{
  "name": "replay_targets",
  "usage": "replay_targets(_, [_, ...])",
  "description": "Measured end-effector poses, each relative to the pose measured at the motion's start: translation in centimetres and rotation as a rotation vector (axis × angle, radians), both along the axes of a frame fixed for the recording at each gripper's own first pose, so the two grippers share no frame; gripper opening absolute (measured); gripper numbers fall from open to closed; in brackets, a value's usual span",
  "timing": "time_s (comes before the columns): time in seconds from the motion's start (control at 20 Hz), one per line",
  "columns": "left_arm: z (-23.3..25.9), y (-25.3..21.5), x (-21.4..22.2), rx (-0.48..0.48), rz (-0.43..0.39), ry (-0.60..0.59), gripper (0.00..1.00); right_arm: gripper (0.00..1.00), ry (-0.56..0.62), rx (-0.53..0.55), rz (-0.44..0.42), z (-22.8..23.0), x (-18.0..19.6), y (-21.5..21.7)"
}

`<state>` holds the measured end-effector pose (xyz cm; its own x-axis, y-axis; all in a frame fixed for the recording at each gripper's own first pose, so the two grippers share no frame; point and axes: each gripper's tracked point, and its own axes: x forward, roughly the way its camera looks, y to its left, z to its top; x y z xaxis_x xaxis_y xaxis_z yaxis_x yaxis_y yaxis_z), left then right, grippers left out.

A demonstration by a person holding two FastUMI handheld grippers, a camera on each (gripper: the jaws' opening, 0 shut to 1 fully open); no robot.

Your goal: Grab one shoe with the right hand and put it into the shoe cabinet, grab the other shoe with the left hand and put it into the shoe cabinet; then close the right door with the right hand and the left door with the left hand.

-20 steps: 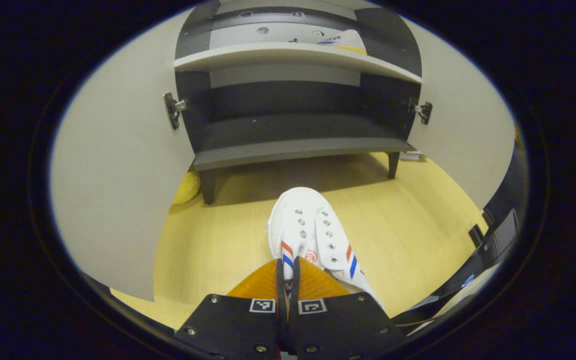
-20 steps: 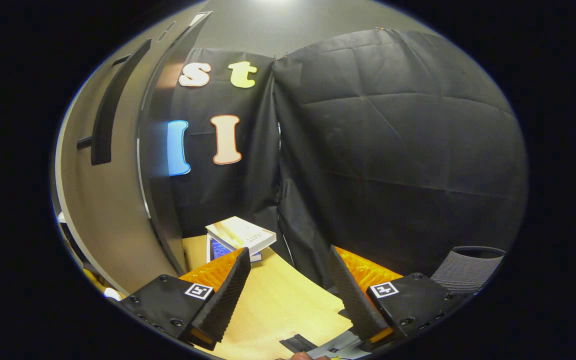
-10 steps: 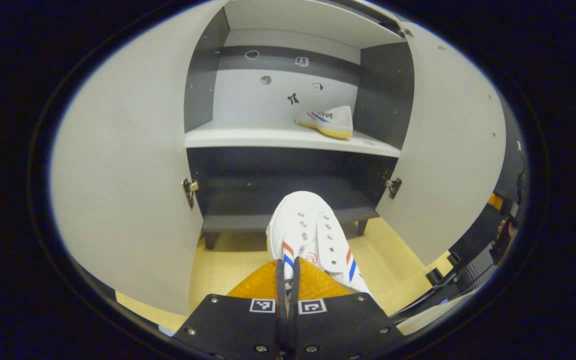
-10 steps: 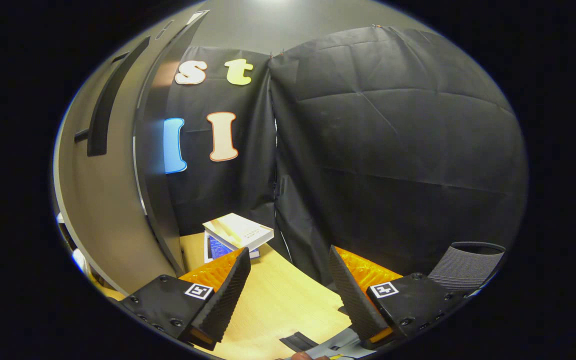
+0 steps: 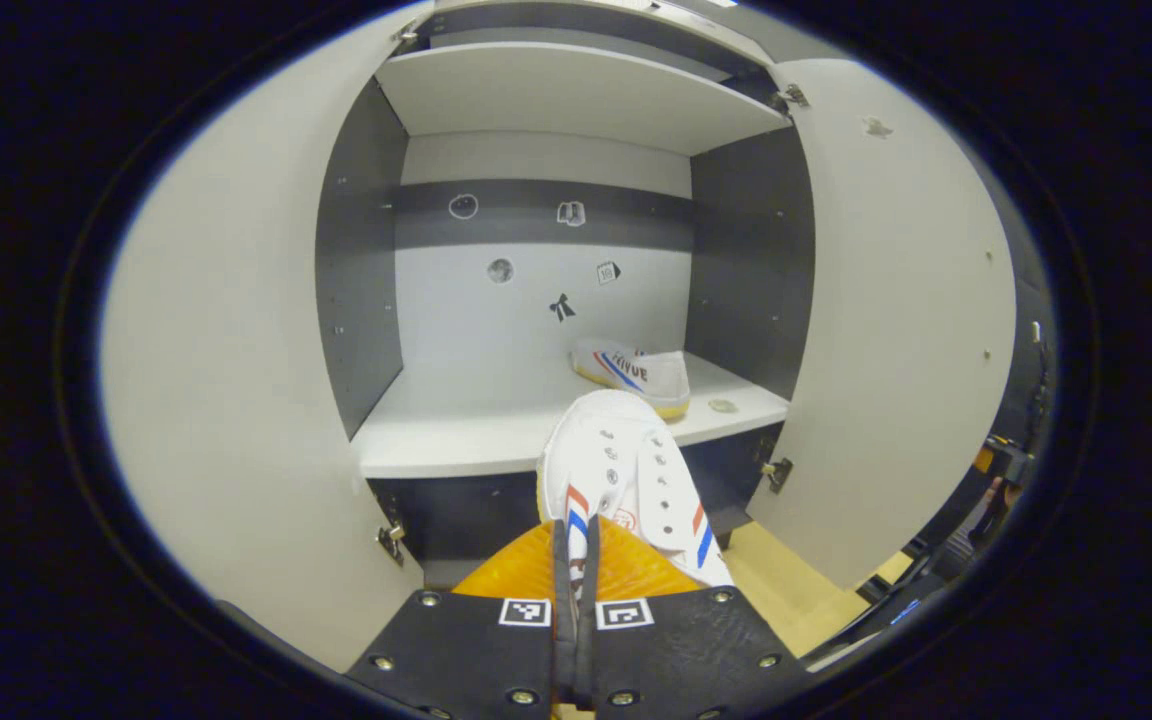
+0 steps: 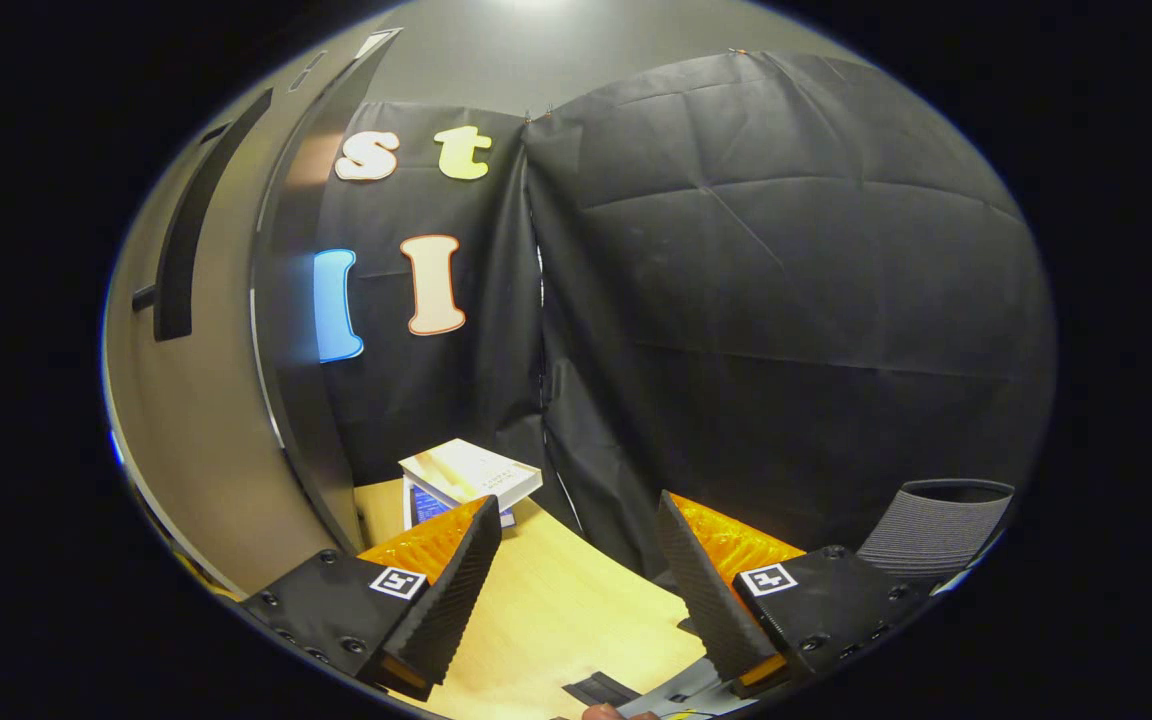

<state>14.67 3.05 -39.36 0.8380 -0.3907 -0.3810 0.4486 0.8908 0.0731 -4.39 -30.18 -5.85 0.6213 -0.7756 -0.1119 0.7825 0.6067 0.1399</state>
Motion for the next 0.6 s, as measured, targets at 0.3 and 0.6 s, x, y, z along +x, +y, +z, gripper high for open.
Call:
replay_targets(0.3, [0.1, 0.0, 0.0, 0.022, 0.024, -0.108, 0.01, 0.93, -0.003, 0.024, -0.029, -0.3, -0.5, -1.7])
replay_targets(0.6, [0.6, 0.2, -0.1, 0.018, 0.044, -0.214, 0.0, 0.93, -0.005, 0.031, -0.053, -0.4, -0.6, -4.0])
